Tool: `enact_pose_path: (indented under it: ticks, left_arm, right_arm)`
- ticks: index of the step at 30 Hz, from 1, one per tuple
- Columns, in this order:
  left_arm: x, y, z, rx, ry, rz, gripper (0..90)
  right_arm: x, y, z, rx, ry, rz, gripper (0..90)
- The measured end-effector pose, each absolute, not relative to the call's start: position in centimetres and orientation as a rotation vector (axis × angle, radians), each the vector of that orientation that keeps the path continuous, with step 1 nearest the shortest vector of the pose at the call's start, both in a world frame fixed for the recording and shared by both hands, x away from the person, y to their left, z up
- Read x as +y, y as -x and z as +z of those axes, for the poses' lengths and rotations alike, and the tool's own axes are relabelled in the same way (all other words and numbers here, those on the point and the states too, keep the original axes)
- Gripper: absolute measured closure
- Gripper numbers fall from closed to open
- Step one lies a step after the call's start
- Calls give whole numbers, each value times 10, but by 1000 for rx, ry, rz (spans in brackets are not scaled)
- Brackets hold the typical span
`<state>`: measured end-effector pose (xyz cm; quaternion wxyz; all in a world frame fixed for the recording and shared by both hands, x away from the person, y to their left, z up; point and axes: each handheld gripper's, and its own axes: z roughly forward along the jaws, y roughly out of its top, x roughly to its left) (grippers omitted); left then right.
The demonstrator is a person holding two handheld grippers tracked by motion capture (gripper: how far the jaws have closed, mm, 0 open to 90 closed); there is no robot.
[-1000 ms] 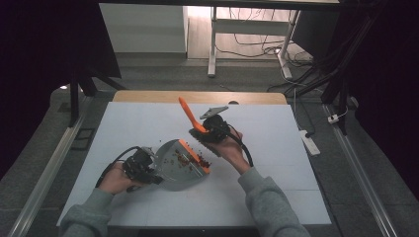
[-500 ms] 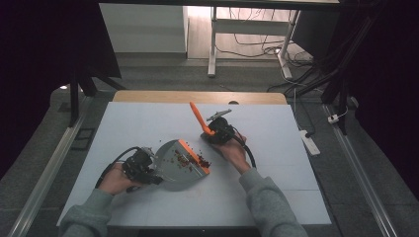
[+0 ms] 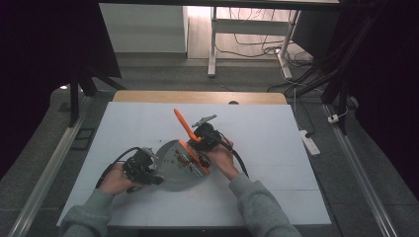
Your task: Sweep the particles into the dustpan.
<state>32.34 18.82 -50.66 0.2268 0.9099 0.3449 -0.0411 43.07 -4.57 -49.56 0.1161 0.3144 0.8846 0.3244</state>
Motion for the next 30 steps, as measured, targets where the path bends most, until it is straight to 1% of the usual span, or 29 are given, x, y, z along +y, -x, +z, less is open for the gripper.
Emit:
enact_pose_path:
  ticks: [5,9,13,20,25,30]
  left_arm:
    - [188,-323,-507,952,-2508,-114,616]
    - [188,-323,-507,953,-2507,-114,616]
    - [189,-323,-507,951,-2507,-114,616]
    - [189,-322,-507,952,-2505,-114,616]
    - [190,-320,-506,948,-2504,-114,616]
    - [194,-317,-502,963,-2485,-107,616]
  right_arm:
    - [-35,-419,-494,2600,-915,1013,711]
    - [-25,-411,-489,2648,-904,1129,711]
    - [-17,-405,-481,2645,-836,1138,711]
    - [-39,-417,-471,2563,-905,1116,711]
    - [-58,-425,-470,2512,-950,1086,710]
    - [-64,-435,-473,2493,-978,1046,710]
